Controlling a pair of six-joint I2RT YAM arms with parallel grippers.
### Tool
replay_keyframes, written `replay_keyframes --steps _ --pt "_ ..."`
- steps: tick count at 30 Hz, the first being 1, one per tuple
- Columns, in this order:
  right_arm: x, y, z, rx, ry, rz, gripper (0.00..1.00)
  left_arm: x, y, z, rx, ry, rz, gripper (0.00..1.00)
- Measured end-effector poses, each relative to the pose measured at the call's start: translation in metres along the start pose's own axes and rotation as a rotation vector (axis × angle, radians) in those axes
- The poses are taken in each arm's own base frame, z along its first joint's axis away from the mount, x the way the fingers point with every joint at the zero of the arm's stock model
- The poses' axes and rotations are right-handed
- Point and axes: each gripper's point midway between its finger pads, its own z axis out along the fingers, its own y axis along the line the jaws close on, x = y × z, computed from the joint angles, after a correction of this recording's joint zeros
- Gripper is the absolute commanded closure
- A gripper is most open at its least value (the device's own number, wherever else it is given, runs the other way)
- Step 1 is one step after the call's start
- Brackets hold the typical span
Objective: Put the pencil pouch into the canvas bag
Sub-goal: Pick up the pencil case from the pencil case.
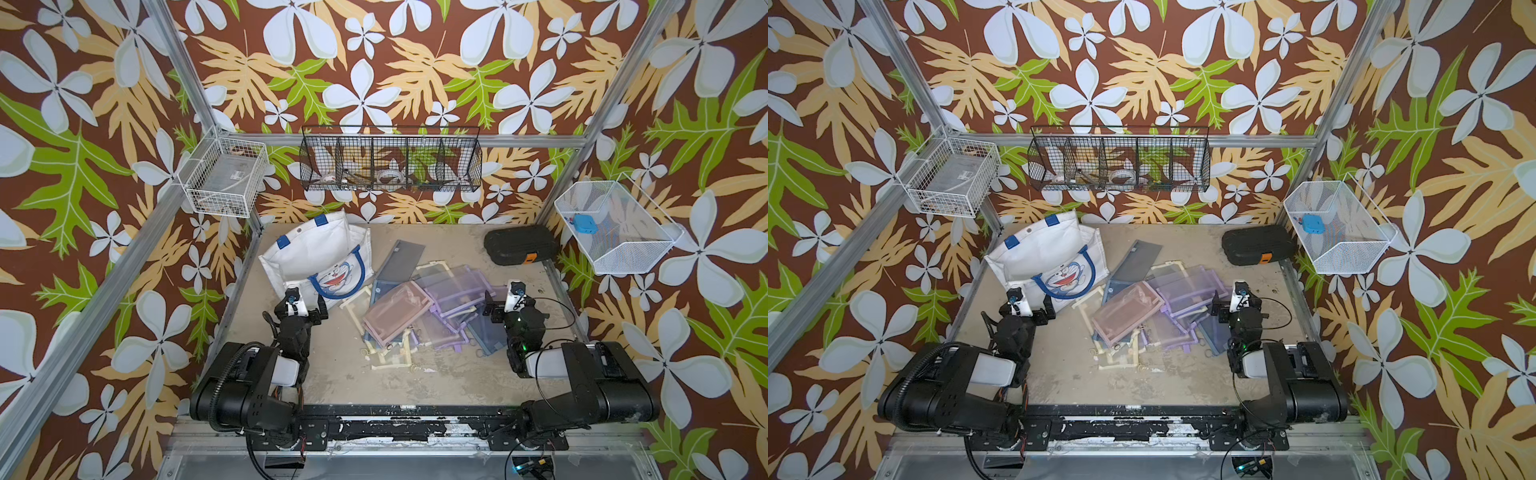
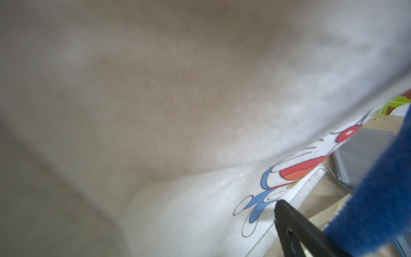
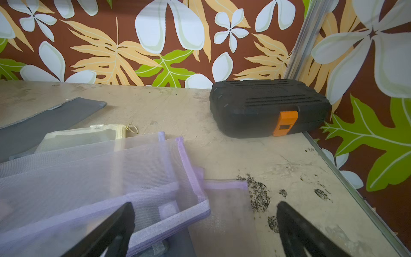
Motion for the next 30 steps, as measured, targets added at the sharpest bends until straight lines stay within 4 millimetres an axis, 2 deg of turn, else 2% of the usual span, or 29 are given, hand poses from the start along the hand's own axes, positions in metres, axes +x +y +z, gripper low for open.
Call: replay_keyframes --steps 7,20,30 --pt "-0.0005 -0.0067 -0.0012 -0.015 -0.009 0.031 0.0 0.0 0.0 0.0 0.0 0.0 0.0 0.0" --pt "-0.0018 0.0028 -0.0005 -0.043 -0.011 0.029 0.0 0.0 0.0 0.0 0.0 0.0 0.0 0.0" --pt "-0.0022 0.0019 -0.0007 -0.03 -0.012 0.024 0.0 0.0 0.0 0.0 0.0 0.0 0.0 0.0"
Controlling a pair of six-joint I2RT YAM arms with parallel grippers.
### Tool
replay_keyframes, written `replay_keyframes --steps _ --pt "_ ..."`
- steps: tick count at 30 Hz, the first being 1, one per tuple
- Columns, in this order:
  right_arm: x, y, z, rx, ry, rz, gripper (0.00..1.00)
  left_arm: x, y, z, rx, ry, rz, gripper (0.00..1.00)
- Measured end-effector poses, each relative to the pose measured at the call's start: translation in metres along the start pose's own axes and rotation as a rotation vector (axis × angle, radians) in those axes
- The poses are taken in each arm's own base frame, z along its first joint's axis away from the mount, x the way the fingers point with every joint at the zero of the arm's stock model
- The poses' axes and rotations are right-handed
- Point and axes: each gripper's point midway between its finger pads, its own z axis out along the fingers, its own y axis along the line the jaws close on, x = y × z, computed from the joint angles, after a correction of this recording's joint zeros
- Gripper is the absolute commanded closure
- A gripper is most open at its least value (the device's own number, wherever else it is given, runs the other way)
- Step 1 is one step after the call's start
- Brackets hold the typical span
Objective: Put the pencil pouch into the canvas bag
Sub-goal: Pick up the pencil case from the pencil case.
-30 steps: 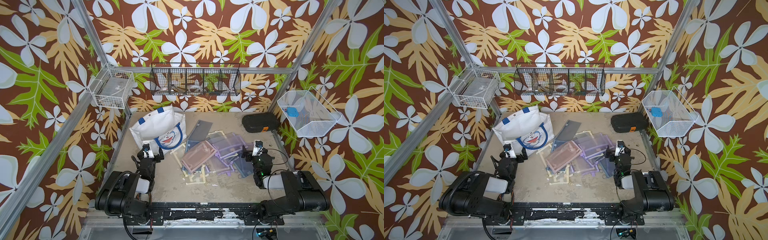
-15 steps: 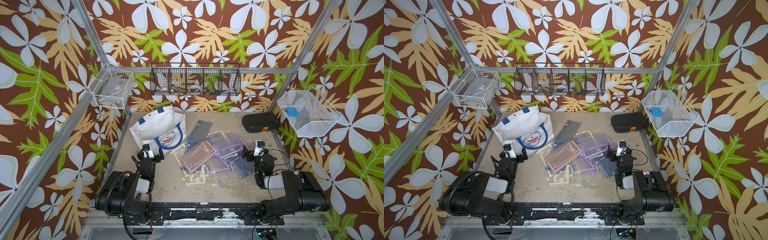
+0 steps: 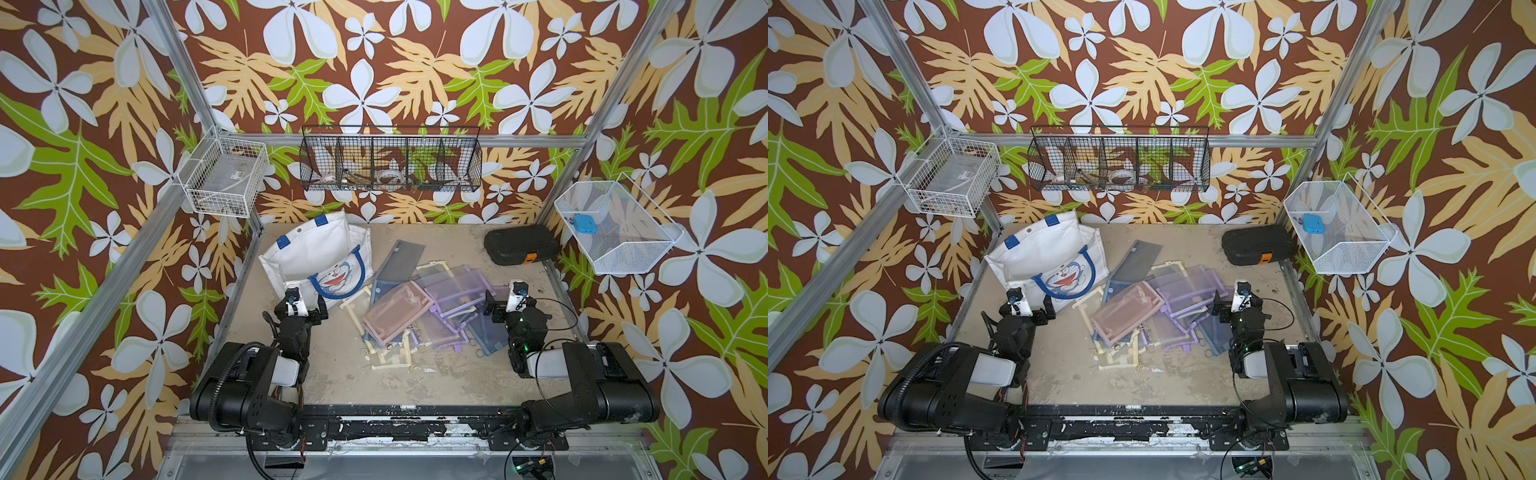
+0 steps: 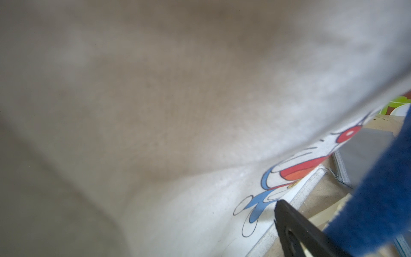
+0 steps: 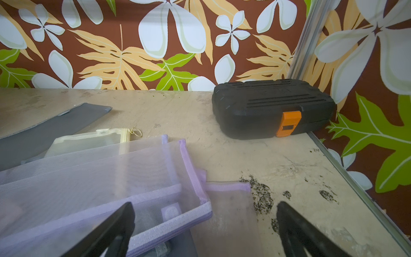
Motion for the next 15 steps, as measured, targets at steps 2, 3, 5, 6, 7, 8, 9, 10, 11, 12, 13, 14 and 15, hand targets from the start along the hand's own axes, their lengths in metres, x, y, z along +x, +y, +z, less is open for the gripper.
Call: replay_keyframes --steps 2,3,5,6,7,8,9,10,11,12,13,14,15 --pt "0.0 0.0 0.0 0.0 0.0 0.0 0.0 0.0 0.0 0.0 0.0 0.0 0.0 0.0" --pt "0.0 0.0 0.0 0.0 0.0 0.0 0.0 0.0 0.0 0.0 0.0 0.0 0.0 0.0" --pt "0.0 0.0 0.0 0.0 0.0 0.0 0.0 0.0 0.0 0.0 0.0 0.0 0.0 0.0" --pt "0.0 0.0 0.0 0.0 0.0 0.0 0.0 0.0 0.0 0.0 0.0 0.0 0.0 0.0" --pt "0.0 0.0 0.0 0.0 0.0 0.0 0.0 0.0 0.0 0.0 -0.001 0.0 0.0 0.0" --pt "0.0 0.0 0.0 0.0 0.0 0.0 0.0 0.0 0.0 0.0 0.0 -0.001 0.0 0.0" --pt "0.0 0.0 0.0 0.0 -0.001 0.0 0.0 -0.002 0.0 -0.001 0.0 -0.006 -0.001 0.0" --pt "-0.001 0.0 0.0 0.0 -0.002 0.0 0.0 -0.005 0.0 -0.002 0.001 -0.015 -0.004 0.0" --pt "-0.002 0.0 -0.001 0.001 -0.004 0.0 0.0 -0.011 0.0 -0.004 0.002 -0.029 -0.004 0.0" --pt "-0.005 -0.001 0.0 0.006 -0.005 0.0 0.0 -0.018 0.0 -0.006 0.003 -0.046 -0.009 0.0" --pt "-0.012 -0.003 0.003 0.017 -0.004 0.0 0.0 -0.028 0.001 -0.009 -0.002 -0.062 -0.014 0.0" --pt "-0.025 -0.004 0.006 0.02 -0.019 0.001 0.0 -0.036 0.003 -0.01 -0.01 -0.075 -0.017 0.0" --pt "-0.043 -0.005 0.008 0.025 -0.047 0.002 0.0 -0.049 0.005 -0.013 -0.022 -0.096 -0.024 0.0"
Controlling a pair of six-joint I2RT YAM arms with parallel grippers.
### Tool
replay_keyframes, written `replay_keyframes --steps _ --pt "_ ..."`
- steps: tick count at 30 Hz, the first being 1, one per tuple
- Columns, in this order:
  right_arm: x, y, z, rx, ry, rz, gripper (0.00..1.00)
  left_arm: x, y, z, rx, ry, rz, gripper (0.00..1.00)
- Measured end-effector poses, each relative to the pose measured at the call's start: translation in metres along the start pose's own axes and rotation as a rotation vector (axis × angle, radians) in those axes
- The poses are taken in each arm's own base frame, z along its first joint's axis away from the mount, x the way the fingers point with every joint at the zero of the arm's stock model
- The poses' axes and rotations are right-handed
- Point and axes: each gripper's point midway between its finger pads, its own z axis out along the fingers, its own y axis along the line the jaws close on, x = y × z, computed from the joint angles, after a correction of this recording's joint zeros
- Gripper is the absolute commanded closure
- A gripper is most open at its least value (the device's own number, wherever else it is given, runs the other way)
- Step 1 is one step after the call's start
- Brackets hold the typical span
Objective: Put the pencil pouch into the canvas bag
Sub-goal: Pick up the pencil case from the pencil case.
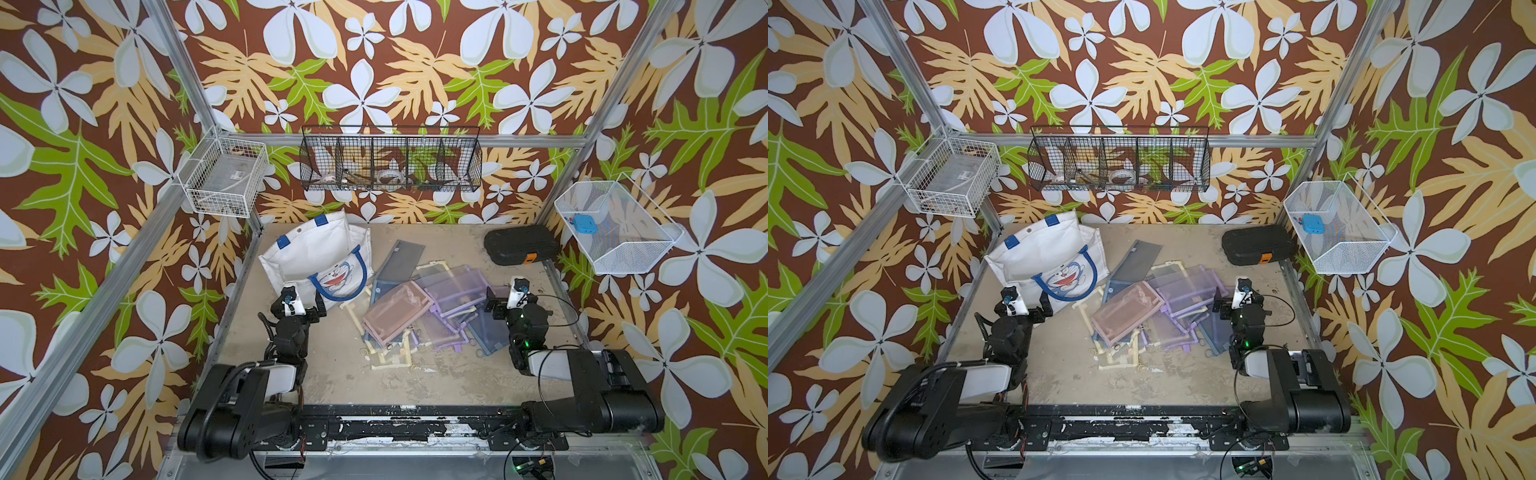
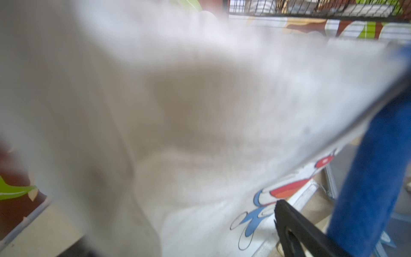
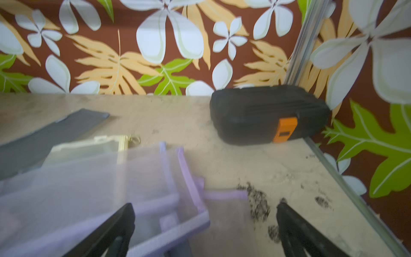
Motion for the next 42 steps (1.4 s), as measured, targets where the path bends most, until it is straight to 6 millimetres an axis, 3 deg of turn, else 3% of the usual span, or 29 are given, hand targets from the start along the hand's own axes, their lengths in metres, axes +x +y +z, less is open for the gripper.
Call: replay_keyframes --steps 1,3,8,12,14,17,21,23,26,29,33,39,42 --pt "-0.017 -0.001 0.0 0.003 -0.032 0.003 0.0 -0.01 0.003 -0.002 -0.016 -0.016 -0.007 0.0" --pt "-0.032 -0.001 -0.006 0.003 -0.052 0.02 0.0 -0.023 0.01 -0.007 -0.058 -0.014 -0.037 0.0" --pt "-0.045 -0.002 -0.024 0.011 0.002 0.101 0.0 -0.065 0.026 -0.02 -0.154 -0.003 -0.176 0.0" --pt "-0.06 0.003 -0.038 -0.004 0.048 0.157 0.0 -0.085 0.027 -0.035 -0.16 0.056 -0.303 0.0" --pt "-0.069 0.01 -0.045 -0.033 0.06 0.174 0.0 -0.083 0.02 -0.04 -0.123 0.118 -0.348 0.0" --pt "-0.082 0.03 -0.057 -0.105 0.075 0.189 0.0 -0.061 0.005 -0.048 -0.055 0.256 -0.396 0.0" --pt "-0.081 0.066 -0.066 -0.224 0.152 0.173 0.0 -0.04 -0.024 -0.068 0.055 0.435 -0.418 0.0" --pt "-0.075 0.078 -0.071 -0.266 0.192 0.167 0.0 -0.057 -0.037 -0.075 0.12 0.454 -0.422 0.0" --pt "-0.066 0.09 -0.08 -0.322 0.249 0.166 0.0 -0.1 -0.046 -0.083 0.19 0.416 -0.422 0.0" --pt "-0.057 0.102 -0.089 -0.379 0.307 0.174 0.0 -0.122 -0.062 -0.096 0.306 0.421 -0.406 0.06" --pt "-0.045 0.111 -0.103 -0.437 0.361 0.182 0.0 -0.097 -0.099 -0.121 0.5 0.57 -0.386 0.06" --pt "-0.033 0.121 -0.117 -0.491 0.421 0.2 0.0 -0.071 -0.18 -0.19 0.849 0.764 -0.231 0.04" --pt "-0.029 0.123 -0.115 -0.492 0.437 0.208 0.0 -0.037 -0.219 -0.221 0.909 0.865 -0.069 0.02"
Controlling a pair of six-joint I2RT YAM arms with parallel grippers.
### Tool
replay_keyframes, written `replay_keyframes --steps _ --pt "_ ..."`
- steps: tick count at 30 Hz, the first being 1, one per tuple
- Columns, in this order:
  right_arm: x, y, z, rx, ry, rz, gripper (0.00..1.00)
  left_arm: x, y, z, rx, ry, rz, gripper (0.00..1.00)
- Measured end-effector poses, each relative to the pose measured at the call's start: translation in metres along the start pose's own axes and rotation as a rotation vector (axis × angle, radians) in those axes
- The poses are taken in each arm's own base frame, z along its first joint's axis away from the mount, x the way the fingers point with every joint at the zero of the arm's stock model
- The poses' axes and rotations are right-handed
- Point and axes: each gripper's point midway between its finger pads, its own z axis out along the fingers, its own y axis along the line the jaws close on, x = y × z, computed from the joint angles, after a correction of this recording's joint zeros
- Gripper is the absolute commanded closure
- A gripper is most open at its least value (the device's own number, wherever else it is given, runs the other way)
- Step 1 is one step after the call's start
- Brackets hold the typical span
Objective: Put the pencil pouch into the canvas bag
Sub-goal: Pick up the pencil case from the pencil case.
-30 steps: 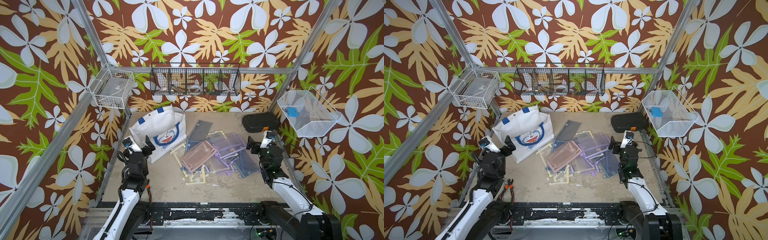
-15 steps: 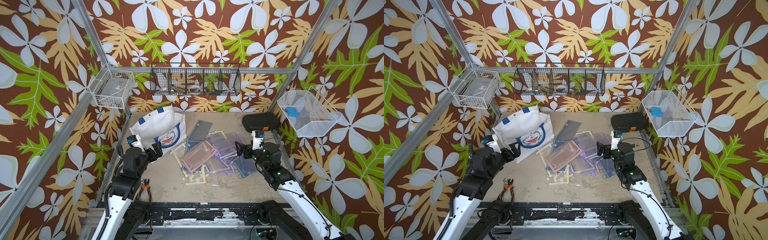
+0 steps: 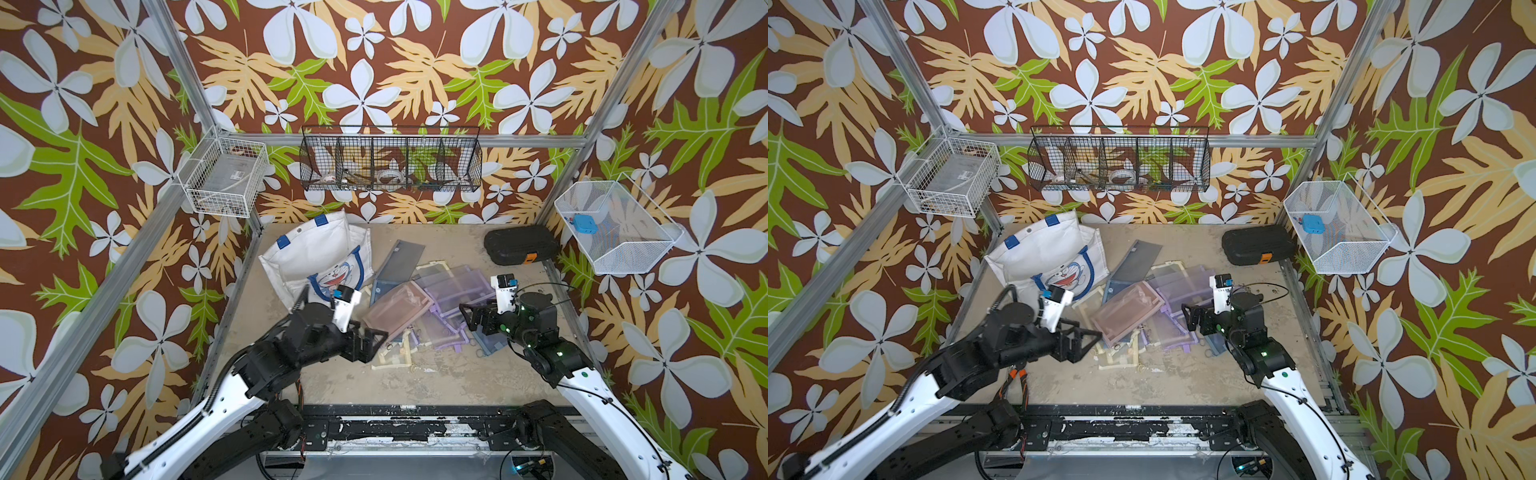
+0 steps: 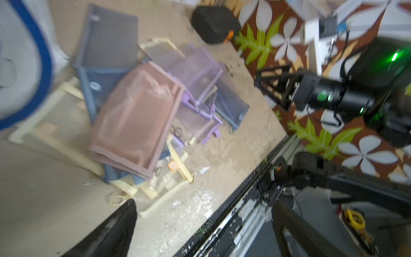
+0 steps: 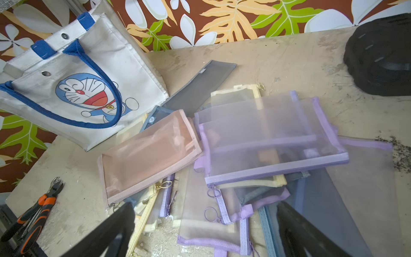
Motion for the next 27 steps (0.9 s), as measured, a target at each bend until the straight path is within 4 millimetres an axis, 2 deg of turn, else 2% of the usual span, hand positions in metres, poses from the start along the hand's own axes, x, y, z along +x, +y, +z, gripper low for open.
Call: replay_keyframes --steps 2,4,8,13,18,23,25,27 --pt "0.003 -0.001 0.002 0.002 0.008 0.018 0.0 0.02 -0.013 0.029 -0.057 0.091 0.083 0.02" --pt "0.005 -0.002 0.004 0.003 0.01 0.023 0.0 0.025 -0.016 0.058 -0.151 0.147 0.145 0.05" --pt "0.015 -0.004 0.002 0.004 0.013 0.046 0.0 0.01 0.001 0.107 -0.379 0.156 0.256 0.08" --pt "0.026 -0.007 -0.004 0.004 -0.012 0.091 0.0 -0.001 0.022 0.155 -0.558 0.182 0.387 0.12" --pt "0.031 -0.011 -0.01 0.016 -0.035 0.12 0.01 -0.001 0.056 0.184 -0.685 0.229 0.448 0.14" --pt "0.03 -0.014 -0.013 0.026 -0.051 0.124 0.03 0.006 0.076 0.21 -0.749 0.263 0.495 0.18" --pt "0.029 -0.016 -0.014 0.033 -0.055 0.128 0.04 0.011 0.085 0.219 -0.774 0.282 0.514 0.23" --pt "0.028 -0.018 -0.016 0.04 -0.06 0.131 0.07 0.012 0.091 0.225 -0.797 0.289 0.539 0.31"
